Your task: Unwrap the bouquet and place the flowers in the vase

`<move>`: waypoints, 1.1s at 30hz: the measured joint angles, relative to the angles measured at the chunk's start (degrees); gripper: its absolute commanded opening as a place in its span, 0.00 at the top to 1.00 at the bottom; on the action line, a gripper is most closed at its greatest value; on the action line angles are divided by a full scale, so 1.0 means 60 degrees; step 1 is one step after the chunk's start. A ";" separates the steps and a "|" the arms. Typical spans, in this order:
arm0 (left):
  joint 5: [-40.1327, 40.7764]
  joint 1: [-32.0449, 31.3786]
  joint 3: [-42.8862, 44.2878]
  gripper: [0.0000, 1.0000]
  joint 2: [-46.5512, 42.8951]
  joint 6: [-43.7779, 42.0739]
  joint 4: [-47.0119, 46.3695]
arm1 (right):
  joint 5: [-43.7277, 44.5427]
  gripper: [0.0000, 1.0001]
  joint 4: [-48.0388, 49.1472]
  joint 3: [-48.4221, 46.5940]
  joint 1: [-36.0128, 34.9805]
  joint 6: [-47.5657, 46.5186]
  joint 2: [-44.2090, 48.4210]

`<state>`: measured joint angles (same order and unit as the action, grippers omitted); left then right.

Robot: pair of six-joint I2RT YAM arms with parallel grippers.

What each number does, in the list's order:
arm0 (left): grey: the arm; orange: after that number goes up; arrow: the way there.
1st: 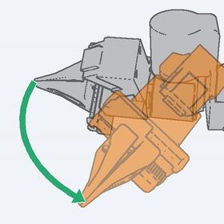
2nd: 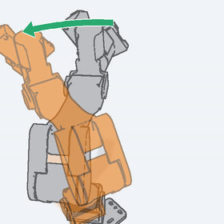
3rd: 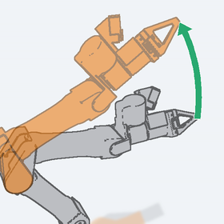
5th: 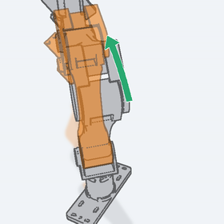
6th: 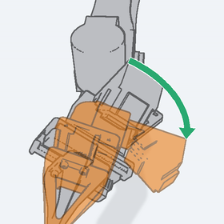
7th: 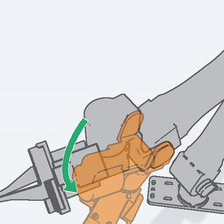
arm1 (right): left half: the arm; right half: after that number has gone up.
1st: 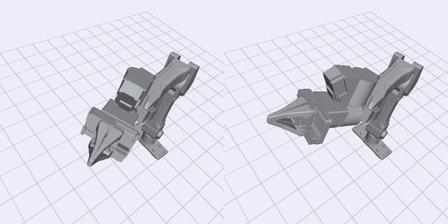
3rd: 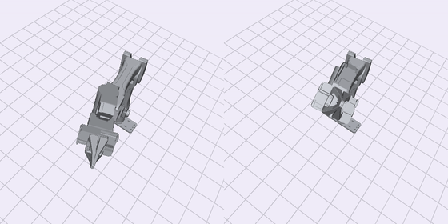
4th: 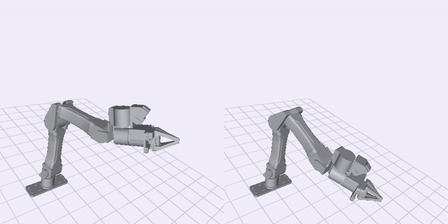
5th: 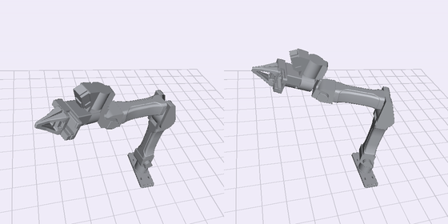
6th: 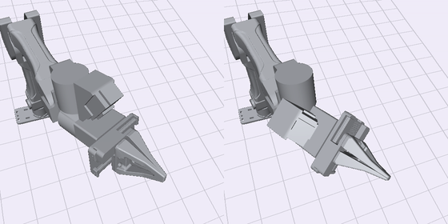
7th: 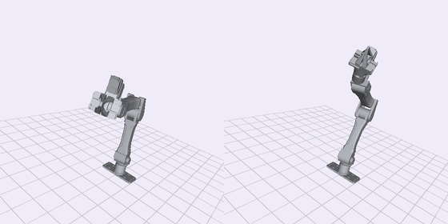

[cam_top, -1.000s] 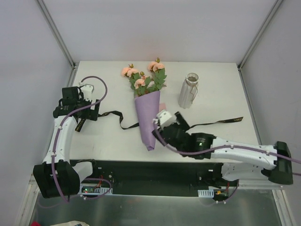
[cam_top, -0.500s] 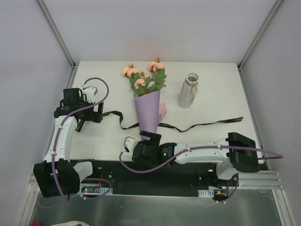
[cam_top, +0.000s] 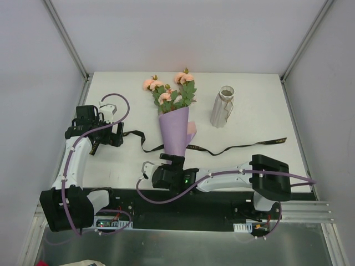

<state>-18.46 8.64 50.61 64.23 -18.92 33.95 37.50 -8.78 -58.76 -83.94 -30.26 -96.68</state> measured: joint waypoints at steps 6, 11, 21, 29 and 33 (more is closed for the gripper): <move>-0.0102 0.0000 0.0004 0.01 0.0000 -0.0011 0.0004 | 0.0288 0.04 0.0572 0.0004 0.0335 -0.0554 -0.0710; -0.0106 0.0000 0.0000 0.01 0.0000 -0.0025 0.0000 | 0.0361 0.04 0.0656 0.0098 0.0525 -0.0820 -0.0871; -0.0102 0.0000 0.0004 0.01 -0.0018 -0.0022 0.0004 | 0.1064 0.14 0.1792 0.0178 0.0557 -0.1188 -0.1042; -0.0102 0.0000 0.0004 0.01 -0.0127 -0.0011 0.0004 | 0.2240 0.23 0.3581 0.0597 0.0557 -0.2014 -0.1042; -0.0106 0.0000 0.0004 0.01 -0.0208 0.0000 0.0004 | 0.2674 0.24 0.4317 0.0714 0.0514 -0.2335 -0.0889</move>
<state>-19.09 8.64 50.63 62.98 -18.92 33.98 53.54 17.12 -54.48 -80.86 -44.27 -102.02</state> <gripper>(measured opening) 0.991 0.763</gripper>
